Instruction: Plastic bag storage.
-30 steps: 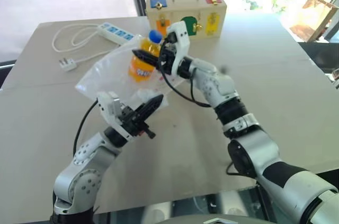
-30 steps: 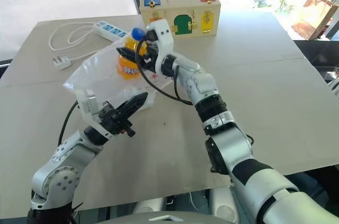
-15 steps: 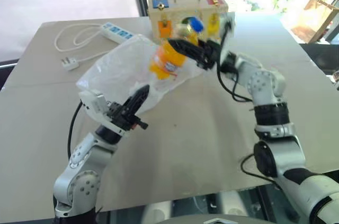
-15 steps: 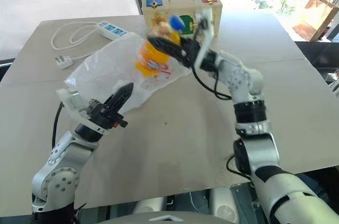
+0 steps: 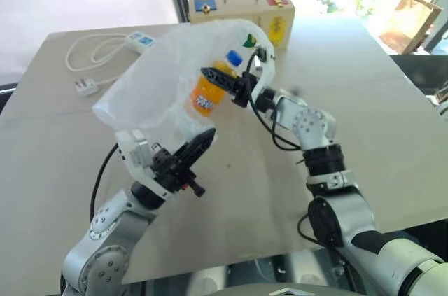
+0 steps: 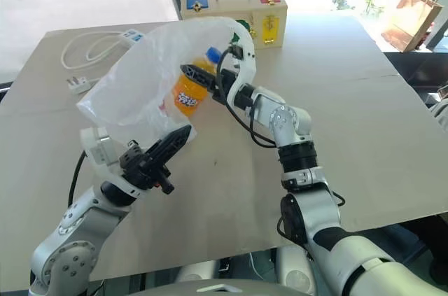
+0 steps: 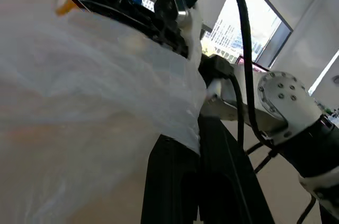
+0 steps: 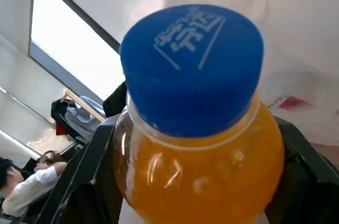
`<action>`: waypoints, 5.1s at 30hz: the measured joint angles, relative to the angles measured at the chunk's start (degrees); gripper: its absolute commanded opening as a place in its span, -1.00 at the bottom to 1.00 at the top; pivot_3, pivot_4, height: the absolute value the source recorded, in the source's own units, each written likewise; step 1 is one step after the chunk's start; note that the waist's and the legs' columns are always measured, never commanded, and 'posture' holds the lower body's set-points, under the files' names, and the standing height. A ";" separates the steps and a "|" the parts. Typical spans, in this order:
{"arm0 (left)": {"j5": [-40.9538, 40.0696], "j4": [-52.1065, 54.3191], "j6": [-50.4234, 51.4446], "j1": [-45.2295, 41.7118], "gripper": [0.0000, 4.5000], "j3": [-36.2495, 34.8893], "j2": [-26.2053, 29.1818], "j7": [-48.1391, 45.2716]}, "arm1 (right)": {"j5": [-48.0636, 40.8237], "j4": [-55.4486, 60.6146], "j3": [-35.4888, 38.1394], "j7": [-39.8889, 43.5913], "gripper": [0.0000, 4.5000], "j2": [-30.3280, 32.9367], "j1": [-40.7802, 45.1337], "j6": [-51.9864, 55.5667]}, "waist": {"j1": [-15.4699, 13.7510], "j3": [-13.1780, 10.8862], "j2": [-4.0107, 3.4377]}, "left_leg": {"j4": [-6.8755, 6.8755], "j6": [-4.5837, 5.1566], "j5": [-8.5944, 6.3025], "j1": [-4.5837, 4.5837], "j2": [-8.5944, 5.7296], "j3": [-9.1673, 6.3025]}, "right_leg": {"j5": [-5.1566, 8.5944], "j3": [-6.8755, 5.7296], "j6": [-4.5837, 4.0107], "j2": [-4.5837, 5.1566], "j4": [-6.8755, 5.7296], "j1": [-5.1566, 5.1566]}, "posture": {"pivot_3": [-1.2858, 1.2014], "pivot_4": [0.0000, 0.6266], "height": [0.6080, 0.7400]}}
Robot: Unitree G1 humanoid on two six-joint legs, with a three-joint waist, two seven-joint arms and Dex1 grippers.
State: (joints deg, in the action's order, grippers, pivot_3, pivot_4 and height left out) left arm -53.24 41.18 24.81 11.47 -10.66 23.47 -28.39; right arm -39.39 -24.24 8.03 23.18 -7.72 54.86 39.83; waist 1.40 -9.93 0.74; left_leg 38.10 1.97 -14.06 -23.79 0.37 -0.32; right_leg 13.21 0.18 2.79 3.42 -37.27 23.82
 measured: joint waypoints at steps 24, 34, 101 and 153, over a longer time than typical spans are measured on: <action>5.81 -5.89 -4.28 -0.57 -1.00 1.47 -0.71 -3.16 | -5.38 -12.59 3.19 -22.03 0.98 -0.97 6.03 7.80 | 0.92 -0.01 -0.03 | -0.07 0.00 0.00 0.00 0.08 0.09 | 0.01 0.09 -0.01 -0.08 0.00 0.07 | 0.03 -0.52 0.98; 6.21 -5.96 -4.37 -1.33 -1.00 1.74 -1.36 -3.82 | -13.02 -14.48 9.83 -37.49 0.98 -1.19 6.97 13.52 | 1.03 -0.02 -0.04 | -0.08 0.01 0.00 0.00 0.09 0.13 | 0.00 0.13 -0.01 -0.11 0.01 0.07 | 0.03 -0.52 0.98; 54.72 -113.82 -40.99 -76.98 -1.00 10.33 -7.91 11.94 | 33.93 9.89 -13.50 -1.95 0.98 15.54 -14.50 -20.21 | -0.62 -0.12 0.25 | -0.17 -0.12 0.09 -0.17 -0.14 0.24 | -0.04 0.11 0.02 -0.18 0.10 0.26 | 0.03 -0.52 0.98; 77.53 -120.16 -26.45 -88.39 -1.00 22.12 -6.60 12.51 | 36.16 28.48 -9.39 -11.27 0.98 17.57 -29.90 -12.16 | -0.55 -0.21 0.39 | 0.20 -0.10 0.07 -0.06 -0.11 0.26 | -0.01 0.27 0.04 -0.26 -0.47 0.28 | 0.03 -0.52 0.98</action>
State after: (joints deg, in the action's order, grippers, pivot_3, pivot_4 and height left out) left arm 24.29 -78.98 -1.63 -76.93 11.46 16.87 -15.87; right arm -3.23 4.24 -1.36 11.91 9.86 24.96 27.67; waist 0.85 -10.14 1.14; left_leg 38.31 1.87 -13.99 -23.84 0.27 -0.06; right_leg 13.20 0.45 2.83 3.16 -37.74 24.10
